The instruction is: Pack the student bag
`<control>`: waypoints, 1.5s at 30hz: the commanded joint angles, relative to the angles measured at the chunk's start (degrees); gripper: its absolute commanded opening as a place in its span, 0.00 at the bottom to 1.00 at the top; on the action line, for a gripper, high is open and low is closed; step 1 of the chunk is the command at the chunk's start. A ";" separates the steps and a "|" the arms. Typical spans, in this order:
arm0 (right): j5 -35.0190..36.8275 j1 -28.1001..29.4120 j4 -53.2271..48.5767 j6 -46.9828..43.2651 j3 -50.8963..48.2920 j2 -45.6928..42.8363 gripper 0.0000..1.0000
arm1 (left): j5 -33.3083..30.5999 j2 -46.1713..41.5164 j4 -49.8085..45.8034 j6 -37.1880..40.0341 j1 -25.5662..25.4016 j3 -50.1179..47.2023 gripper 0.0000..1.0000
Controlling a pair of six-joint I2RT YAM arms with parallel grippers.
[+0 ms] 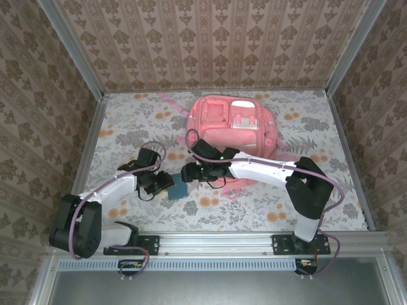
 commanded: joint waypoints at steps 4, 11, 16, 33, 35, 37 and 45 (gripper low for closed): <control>2.07 1.50 -5.45 1.50 8.13 8.40 0.62 | 2.75 -1.05 1.85 2.40 1.70 0.35 0.38; 2.02 1.64 -6.92 0.89 12.43 15.04 0.54 | 3.31 -0.24 4.19 1.90 1.83 -1.85 0.35; -0.97 1.31 -5.75 -0.94 14.05 18.12 0.47 | 2.52 0.81 3.93 2.43 1.92 -1.90 0.31; -9.71 0.59 1.24 -2.30 13.51 16.67 0.16 | 0.07 1.96 3.63 2.34 2.10 -3.16 0.24; -8.57 0.38 0.85 -2.21 13.53 15.15 0.09 | -0.10 0.70 1.78 2.69 2.27 -1.73 0.25; -6.21 0.18 -0.18 -2.43 13.53 13.31 0.04 | -0.87 -1.71 -0.70 3.40 2.36 0.17 0.31; 0.35 -1.05 -2.50 -8.21 9.16 1.33 0.00 | -2.65 -8.43 -12.44 9.77 8.69 10.66 0.64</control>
